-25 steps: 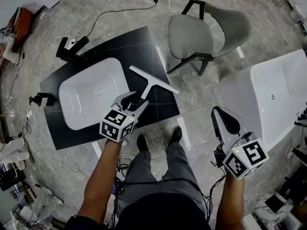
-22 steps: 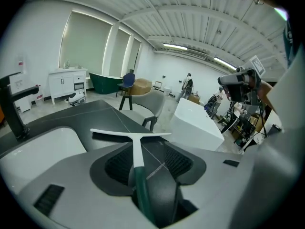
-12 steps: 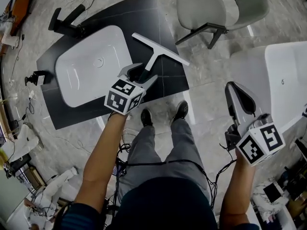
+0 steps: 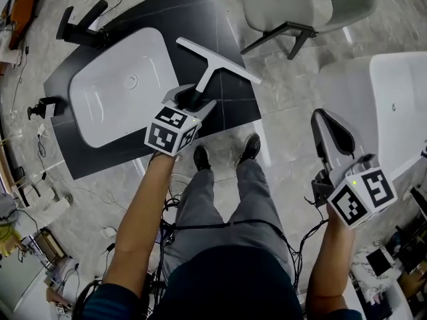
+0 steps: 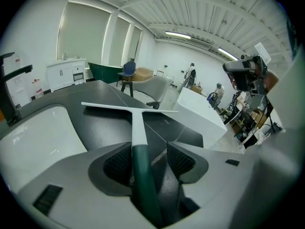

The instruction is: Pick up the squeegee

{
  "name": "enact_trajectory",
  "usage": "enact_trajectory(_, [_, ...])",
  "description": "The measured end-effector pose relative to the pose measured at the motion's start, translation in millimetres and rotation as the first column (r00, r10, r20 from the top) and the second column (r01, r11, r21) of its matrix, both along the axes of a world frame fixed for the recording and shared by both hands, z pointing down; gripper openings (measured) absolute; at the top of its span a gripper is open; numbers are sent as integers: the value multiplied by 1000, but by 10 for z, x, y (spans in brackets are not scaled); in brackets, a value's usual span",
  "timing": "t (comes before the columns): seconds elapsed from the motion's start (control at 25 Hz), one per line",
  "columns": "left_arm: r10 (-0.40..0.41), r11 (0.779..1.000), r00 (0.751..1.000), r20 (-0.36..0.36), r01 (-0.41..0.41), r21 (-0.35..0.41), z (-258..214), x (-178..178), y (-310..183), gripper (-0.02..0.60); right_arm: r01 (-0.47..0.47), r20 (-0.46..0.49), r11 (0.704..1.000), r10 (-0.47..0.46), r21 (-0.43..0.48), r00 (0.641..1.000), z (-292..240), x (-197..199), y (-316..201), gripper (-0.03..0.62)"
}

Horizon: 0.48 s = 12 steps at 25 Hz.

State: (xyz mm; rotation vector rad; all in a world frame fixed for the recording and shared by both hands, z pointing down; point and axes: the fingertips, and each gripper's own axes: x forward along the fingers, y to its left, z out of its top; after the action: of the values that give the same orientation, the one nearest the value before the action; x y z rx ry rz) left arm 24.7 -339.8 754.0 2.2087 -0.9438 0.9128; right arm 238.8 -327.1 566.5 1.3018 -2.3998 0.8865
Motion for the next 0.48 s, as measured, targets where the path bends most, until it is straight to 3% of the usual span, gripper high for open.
enact_trajectory(0.24, [-16, 1000, 1000, 7, 15, 21, 8, -23, -15, 217, -2, 1, 1000, 2, -7, 1000, 44, -8, 7, 10])
enact_trajectory(0.48, [-55, 998, 998, 12, 54, 35, 22, -102, -71, 135, -3, -2, 1000, 3, -2, 1000, 27, -32, 13, 9])
